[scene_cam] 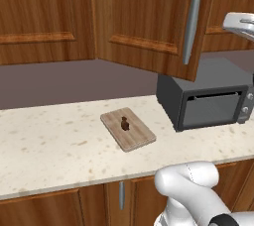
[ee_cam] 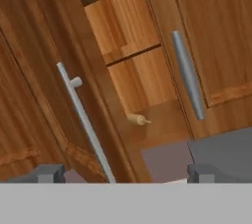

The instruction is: Open the cabinet, retrieve the rolling pin, and place it next to the meat on the cutting board to prepare for tenderizing.

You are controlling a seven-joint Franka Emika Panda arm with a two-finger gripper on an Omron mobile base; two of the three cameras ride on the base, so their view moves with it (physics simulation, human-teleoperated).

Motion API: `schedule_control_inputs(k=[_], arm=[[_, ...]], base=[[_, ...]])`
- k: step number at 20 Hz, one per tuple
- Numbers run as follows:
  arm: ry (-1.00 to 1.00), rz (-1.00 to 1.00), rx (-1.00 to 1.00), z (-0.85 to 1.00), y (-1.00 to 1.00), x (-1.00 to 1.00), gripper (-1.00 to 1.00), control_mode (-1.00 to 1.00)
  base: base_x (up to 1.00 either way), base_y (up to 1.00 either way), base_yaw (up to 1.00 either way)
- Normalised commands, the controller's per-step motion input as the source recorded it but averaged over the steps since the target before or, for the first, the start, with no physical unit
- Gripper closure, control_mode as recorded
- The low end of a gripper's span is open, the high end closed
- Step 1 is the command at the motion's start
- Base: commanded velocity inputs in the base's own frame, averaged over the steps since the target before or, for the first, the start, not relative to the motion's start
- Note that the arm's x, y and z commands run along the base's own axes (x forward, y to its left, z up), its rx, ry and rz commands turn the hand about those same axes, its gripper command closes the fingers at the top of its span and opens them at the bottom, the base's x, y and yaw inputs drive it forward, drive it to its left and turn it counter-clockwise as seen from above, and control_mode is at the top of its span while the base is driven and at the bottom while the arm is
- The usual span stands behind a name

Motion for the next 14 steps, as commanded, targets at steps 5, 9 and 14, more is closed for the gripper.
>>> schedule_control_inputs(k=[5,9,14], arm=[[0.03,0.0,0.13,-0.08,-0.36,-0.33,-1.0,-1.0],[0.04,0.09,0.11,-0.3,-0.3,0.26,-1.0,-1.0],[0.03,0.18,0.12,-0.42,-0.17,0.63,-1.0,-1.0]], base=[[0.0,0.0,0.0],[0.0,0.0,0.0],[0.0,0.0,0.0]])
